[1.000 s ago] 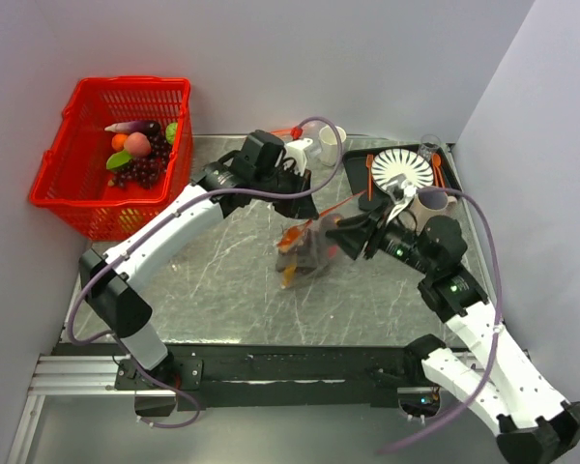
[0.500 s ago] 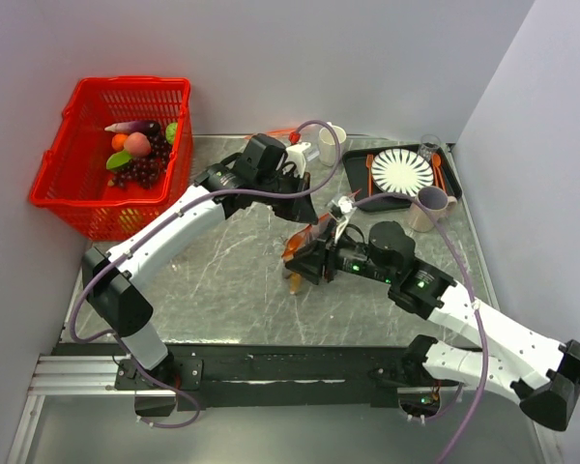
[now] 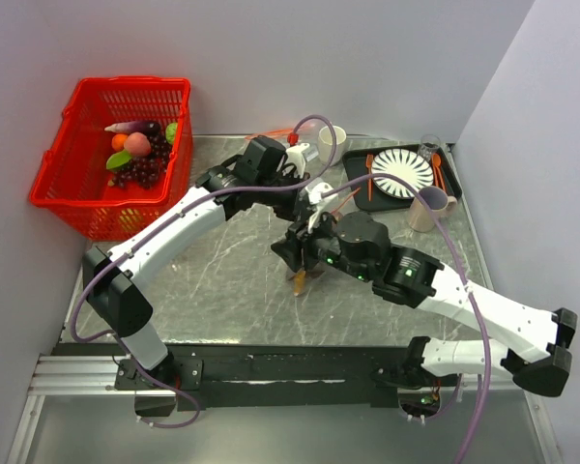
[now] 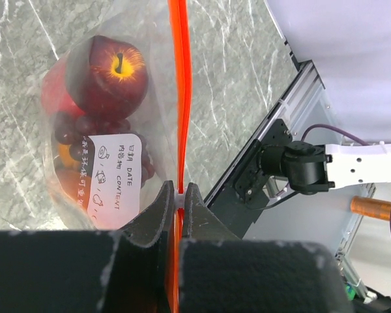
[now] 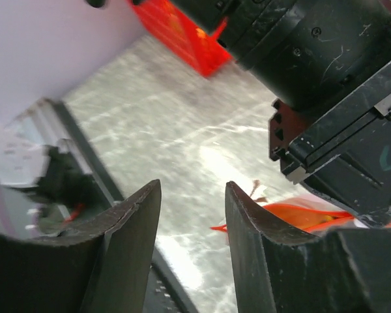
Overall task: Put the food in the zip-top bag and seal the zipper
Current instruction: Adjust the zipper food storage bag at the center of the board.
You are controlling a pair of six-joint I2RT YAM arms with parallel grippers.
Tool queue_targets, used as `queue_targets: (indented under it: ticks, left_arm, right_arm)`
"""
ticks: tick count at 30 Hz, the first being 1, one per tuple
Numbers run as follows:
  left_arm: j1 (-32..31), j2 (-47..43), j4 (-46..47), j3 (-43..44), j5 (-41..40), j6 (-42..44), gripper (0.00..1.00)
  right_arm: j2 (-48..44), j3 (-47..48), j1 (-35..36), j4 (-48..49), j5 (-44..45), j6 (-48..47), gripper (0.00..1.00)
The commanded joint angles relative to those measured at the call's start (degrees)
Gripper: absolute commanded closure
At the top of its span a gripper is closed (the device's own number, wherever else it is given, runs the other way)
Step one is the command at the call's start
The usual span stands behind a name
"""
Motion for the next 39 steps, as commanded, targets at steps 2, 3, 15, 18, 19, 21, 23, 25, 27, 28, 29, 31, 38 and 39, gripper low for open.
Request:
queue_targets:
  ticks: [2, 3, 15, 18, 19, 21, 23, 25, 27, 28, 29, 31, 38, 39]
  left_arm:
    - [0.0, -2.8, 3.6, 0.8, 2.4, -1.4, 0.99]
    - [0.0, -2.8, 3.8, 0.7, 2.5, -1.4, 0.99]
    - [0.0, -2.1, 4.2, 0.4, 2.6, -1.0, 0.99]
    - [0.0, -2.2, 4.0, 0.3, 2.5, -0.8, 0.99]
    - [0.0, -2.1, 3.9, 0.3, 2.5, -0.7, 0.99]
    - [0.0, -2.2, 3.9, 0.2, 2.4, -0.6, 0.99]
    - [0.0, -2.3, 3.9, 0.2, 2.3, -0.3, 0.99]
    - [0.0, -2.5, 3.7, 0.3, 2.3, -0.2, 0.99]
    - [0.0, -2.4, 3.5, 0.5, 2.3, -0.2, 0.99]
    - [0.0, -2.3, 3.5, 0.5, 2.3, 0.0, 0.99]
    - [0.0, -2.2, 3.4, 0.5, 2.3, -0.1, 0.99]
    - [0.0, -2.3, 3.5, 0.5, 2.3, 0.0, 0.99]
    - [0.0, -2.1, 3.6, 0.3, 2.5, 0.0, 0.99]
    - [0.0, -2.2, 3.6, 0.2, 2.5, -0.1, 0.99]
  right_arm:
    - [4.4, 6.0, 2.8, -7.4, 12.2, -4.2, 0.47]
    - [5.1, 7.4, 3.3, -8.2, 13.0, -4.9, 0.46]
    - [15.6, 16.5, 9.0, -21.6, 25.2, -7.0, 0.46]
    - [16.1, 17.0, 9.3, -22.5, 26.8, -7.3, 0.51]
    - [16.2, 17.1, 9.4, -22.8, 27.4, -7.4, 0.52]
    - [16.6, 17.2, 9.5, -23.2, 28.1, -7.7, 0.56]
    - [16.8, 17.5, 9.6, -24.0, 29.3, -7.9, 0.56]
    - [17.3, 17.6, 9.9, -25.0, 30.0, -8.2, 0.57]
    - [17.3, 17.4, 10.0, -25.4, 31.0, -8.4, 0.61]
    - [17.2, 17.3, 10.1, -25.5, 31.1, -8.7, 0.63]
    - [16.6, 16.8, 10.1, -25.4, 31.2, -8.8, 0.66]
    - [16.1, 16.5, 10.1, -25.0, 31.2, -9.2, 0.79]
    - [13.0, 15.4, 10.1, -22.7, 29.6, -8.4, 1.00]
    - [12.5, 15.2, 10.1, -21.5, 28.0, -8.1, 1.00]
